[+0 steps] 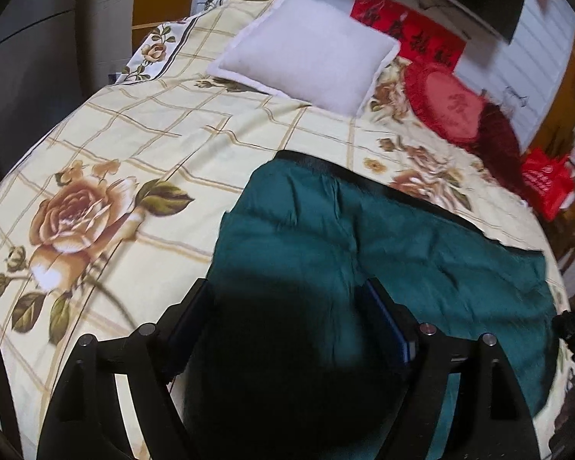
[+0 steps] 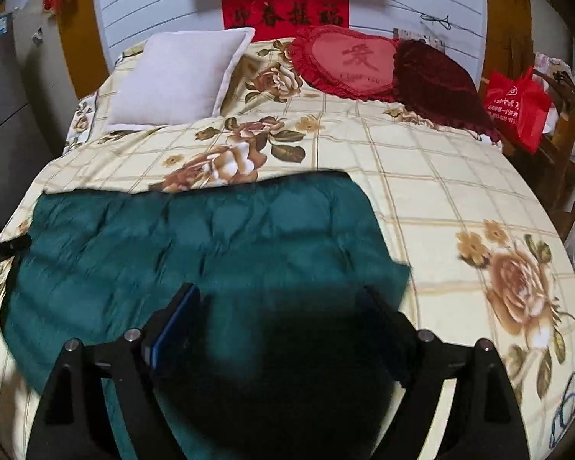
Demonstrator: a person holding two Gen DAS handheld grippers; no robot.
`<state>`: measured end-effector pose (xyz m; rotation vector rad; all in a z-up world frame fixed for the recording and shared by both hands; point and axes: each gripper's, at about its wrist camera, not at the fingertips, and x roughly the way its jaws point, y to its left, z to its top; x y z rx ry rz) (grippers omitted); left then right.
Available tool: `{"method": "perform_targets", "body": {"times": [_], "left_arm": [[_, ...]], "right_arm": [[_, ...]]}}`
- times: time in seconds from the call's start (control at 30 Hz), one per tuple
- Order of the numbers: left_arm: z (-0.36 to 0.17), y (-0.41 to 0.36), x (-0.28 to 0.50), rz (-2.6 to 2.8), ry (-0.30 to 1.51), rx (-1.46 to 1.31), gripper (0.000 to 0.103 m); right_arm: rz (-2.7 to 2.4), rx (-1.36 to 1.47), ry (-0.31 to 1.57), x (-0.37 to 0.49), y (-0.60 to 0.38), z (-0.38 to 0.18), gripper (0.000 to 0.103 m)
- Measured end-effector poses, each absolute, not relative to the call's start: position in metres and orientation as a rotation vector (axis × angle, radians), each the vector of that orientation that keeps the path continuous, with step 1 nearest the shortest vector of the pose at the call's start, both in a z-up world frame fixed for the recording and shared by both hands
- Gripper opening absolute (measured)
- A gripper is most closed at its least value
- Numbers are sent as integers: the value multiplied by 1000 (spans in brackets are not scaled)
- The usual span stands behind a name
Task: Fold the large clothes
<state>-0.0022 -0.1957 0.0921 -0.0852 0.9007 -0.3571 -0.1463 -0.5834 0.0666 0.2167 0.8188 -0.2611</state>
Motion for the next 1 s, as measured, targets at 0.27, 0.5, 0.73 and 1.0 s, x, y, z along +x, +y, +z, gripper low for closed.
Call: {"method": "perform_targets", "body": {"times": [0.27, 0.5, 0.73, 1.0], "left_arm": [[66, -173, -41, -377, 940, -60, 63], [65, -172, -49, -368, 943, -67, 63], [63, -177, -56, -352, 916, -34, 63], [63, -181, -58, -344, 917, -8, 63]], "right_arm": [[-307, 242, 867, -156, -584, 29, 92], [-311, 241, 833, -183, -574, 58, 92], [-314, 242, 909, -195, -572, 35, 92], [-291, 323, 906, -195, -581, 16, 94]]}}
